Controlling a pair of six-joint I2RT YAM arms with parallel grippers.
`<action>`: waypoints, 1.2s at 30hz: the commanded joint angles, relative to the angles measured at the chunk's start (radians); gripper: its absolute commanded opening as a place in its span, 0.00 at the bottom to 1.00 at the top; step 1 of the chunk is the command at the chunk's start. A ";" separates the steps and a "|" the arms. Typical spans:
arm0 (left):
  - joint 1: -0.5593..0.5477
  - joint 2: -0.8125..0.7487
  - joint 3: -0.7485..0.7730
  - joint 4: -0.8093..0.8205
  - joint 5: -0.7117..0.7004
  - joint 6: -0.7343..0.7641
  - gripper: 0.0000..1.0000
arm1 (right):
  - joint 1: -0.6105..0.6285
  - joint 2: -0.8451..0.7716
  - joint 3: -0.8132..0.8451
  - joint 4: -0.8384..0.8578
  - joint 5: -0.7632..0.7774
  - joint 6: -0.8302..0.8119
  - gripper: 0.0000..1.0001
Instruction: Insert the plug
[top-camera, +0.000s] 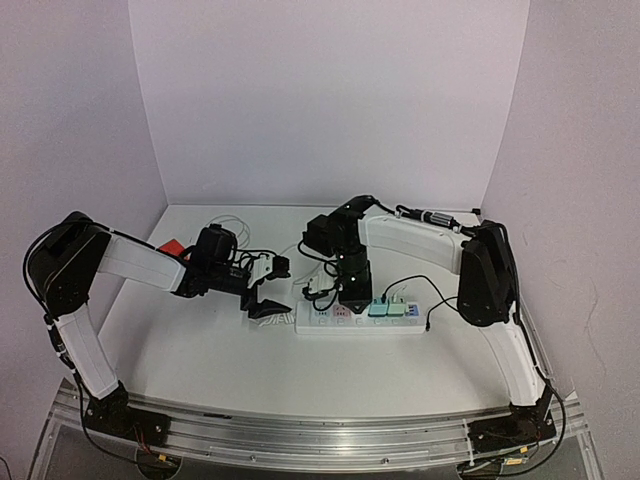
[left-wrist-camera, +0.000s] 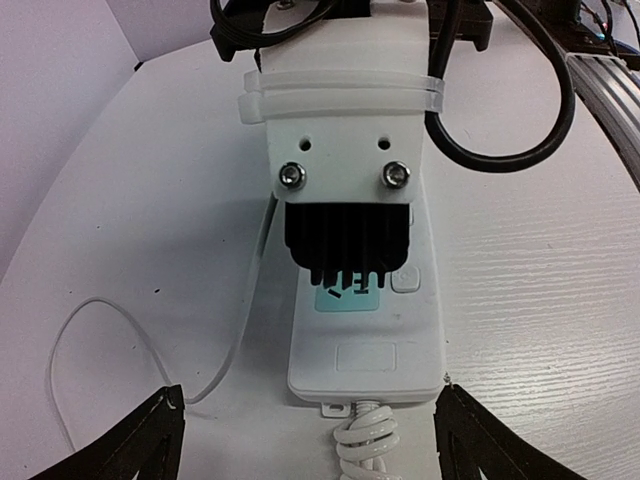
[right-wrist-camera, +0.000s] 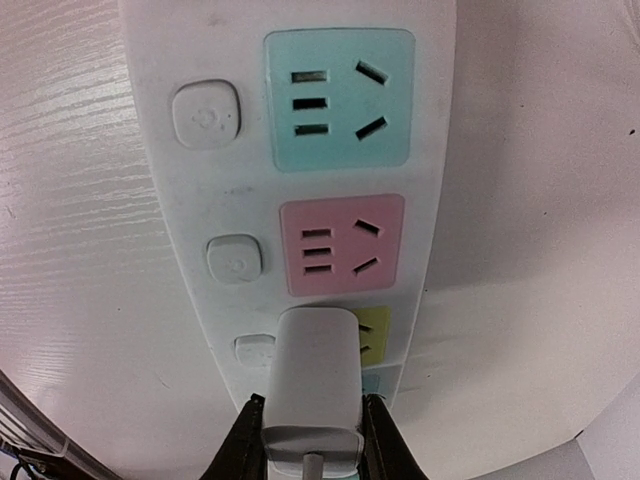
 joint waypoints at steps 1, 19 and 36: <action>0.008 -0.043 -0.015 0.044 0.000 -0.019 0.86 | 0.006 0.087 -0.066 -0.398 -0.118 0.014 0.00; 0.026 -0.051 -0.015 0.026 -0.002 -0.008 0.87 | 0.006 0.089 -0.057 -0.272 -0.048 0.024 0.23; 0.025 -0.057 -0.012 0.019 0.005 0.005 0.87 | 0.008 0.017 0.058 -0.246 0.091 0.070 0.57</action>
